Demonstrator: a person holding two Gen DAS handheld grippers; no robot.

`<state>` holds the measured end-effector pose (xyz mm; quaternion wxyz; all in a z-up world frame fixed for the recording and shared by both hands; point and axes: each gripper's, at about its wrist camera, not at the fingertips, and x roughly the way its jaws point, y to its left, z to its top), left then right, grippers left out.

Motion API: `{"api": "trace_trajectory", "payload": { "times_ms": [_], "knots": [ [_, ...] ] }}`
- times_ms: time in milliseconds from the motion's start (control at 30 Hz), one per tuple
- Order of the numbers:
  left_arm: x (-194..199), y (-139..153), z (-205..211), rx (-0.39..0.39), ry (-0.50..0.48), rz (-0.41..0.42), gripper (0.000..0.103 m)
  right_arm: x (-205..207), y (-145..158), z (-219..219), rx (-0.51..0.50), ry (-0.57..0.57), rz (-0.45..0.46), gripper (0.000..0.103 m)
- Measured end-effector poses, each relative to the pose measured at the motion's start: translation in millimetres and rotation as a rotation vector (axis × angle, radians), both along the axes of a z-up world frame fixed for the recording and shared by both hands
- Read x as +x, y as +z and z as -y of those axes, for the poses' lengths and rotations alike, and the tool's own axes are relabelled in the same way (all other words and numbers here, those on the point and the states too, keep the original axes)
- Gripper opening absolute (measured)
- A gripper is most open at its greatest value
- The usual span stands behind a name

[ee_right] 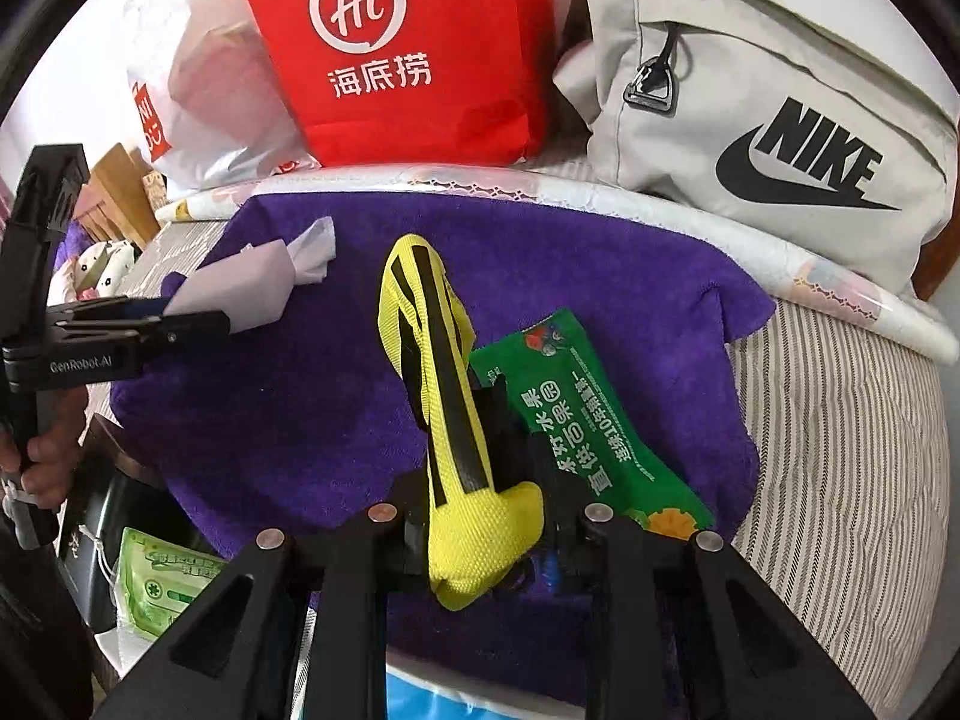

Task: Organize soft objects
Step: 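Carry the foam block and yellow pouch over the purple towel and open both grippers, then reach the right gripper to the orange-print snack packet and grasp it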

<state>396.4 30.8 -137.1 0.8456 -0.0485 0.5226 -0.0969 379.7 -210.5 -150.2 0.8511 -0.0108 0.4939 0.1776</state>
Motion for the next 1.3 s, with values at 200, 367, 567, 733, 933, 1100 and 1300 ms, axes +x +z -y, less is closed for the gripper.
{"api": "trace_trajectory", "payload": {
  "times_ms": [200, 367, 567, 733, 933, 1100, 1300],
  "knots": [
    [-8.7, 7.3, 0.8, -0.003, -0.006, 0.001, 0.081, -7.1, 14.0, 3.9, 0.02, 0.0, 0.043, 0.055],
    [-30.5, 23.1, -10.5, 0.0, 0.025, 0.016, 0.081, -23.5, 29.4, 4.5, -0.008, -0.006, 0.077, 0.055],
    [-86.5, 51.3, -37.5, -0.015, 0.069, 0.065, 0.081, -61.1, 59.3, 3.2, 0.004, -0.011, 0.155, 0.055],
    [-141.0, 70.2, -60.5, -0.062, 0.117, 0.131, 0.081, -103.2, 83.2, -7.4, 0.048, 0.013, 0.207, 0.059],
    [-201.8, 80.9, -77.6, -0.101, 0.124, 0.219, 0.081, -158.3, 97.2, -21.4, 0.066, 0.031, 0.224, 0.059],
    [-236.5, 73.0, -77.9, -0.084, 0.118, 0.217, 0.081, -200.3, 93.7, -21.3, 0.073, -0.013, 0.208, 0.059],
    [-269.6, 56.8, -77.1, -0.097, 0.118, 0.207, 0.08, -237.2, 78.6, -13.3, 0.119, -0.057, 0.147, 0.059]
  ]
}}
